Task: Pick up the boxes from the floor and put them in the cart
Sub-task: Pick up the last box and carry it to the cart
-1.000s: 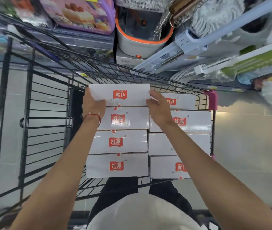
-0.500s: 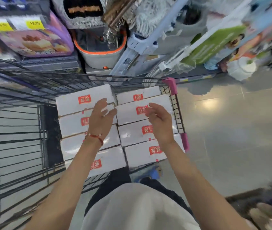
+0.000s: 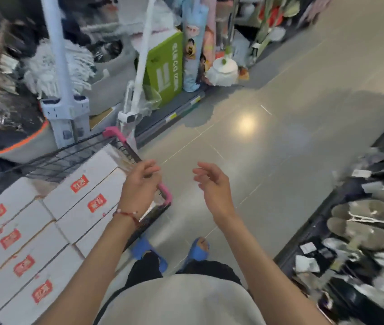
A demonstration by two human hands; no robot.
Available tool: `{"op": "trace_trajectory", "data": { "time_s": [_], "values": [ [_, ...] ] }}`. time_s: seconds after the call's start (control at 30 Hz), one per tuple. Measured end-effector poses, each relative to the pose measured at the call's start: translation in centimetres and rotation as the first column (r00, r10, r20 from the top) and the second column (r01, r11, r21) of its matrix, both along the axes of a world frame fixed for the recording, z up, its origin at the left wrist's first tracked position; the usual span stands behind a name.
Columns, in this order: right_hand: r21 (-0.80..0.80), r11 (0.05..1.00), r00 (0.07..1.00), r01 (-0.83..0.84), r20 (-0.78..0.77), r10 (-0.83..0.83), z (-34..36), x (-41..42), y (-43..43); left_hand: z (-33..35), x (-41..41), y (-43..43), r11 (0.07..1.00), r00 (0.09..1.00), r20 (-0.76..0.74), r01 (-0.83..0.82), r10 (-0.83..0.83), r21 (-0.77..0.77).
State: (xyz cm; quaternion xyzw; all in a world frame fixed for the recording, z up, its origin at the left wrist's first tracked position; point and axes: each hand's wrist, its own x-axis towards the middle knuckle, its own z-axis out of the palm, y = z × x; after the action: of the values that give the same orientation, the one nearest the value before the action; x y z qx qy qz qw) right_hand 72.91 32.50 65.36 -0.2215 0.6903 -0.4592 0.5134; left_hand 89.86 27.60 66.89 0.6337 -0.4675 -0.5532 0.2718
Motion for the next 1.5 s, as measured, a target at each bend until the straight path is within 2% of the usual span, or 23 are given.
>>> {"op": "trace_trajectory", "data": {
  "time_s": [0.23,0.47,0.7,0.93,1.17,1.5],
  "values": [
    [-0.039,0.969,0.969,0.245,-0.020,-0.246,1.0,-12.7,3.3,0.7,-14.8,-0.1,0.968,0.968,0.006,0.252,-0.251,-0.009],
    [-0.029,0.917,0.917,0.398,0.026,-0.397,1.2,-21.7,2.7,0.3,-25.0,-3.3,0.903,0.903,-0.015,0.428,-0.429,-0.039],
    [0.007,0.887,0.886,0.462,0.026,-0.462,0.0,-31.0,-2.8,-1.8,-34.6,-11.2,0.898,0.898,-0.036,0.440,-0.439,0.001],
    [0.096,0.860,0.864,0.501,0.005,-0.504,-1.1,-41.0,-12.0,-4.3,-44.9,-22.2,0.905,0.910,-0.052,0.415,-0.411,0.099],
    [0.101,0.848,0.852,0.521,0.004,-0.524,-0.3,-49.9,-20.7,-4.5,-54.1,-31.5,0.884,0.895,-0.040,0.444,-0.443,0.146],
    [0.192,0.889,0.898,0.416,0.065,-0.434,-2.9,-63.8,-32.4,-6.2,-66.4,-42.0,0.922,0.938,-0.010,0.343,-0.347,0.181]
  ]
}}
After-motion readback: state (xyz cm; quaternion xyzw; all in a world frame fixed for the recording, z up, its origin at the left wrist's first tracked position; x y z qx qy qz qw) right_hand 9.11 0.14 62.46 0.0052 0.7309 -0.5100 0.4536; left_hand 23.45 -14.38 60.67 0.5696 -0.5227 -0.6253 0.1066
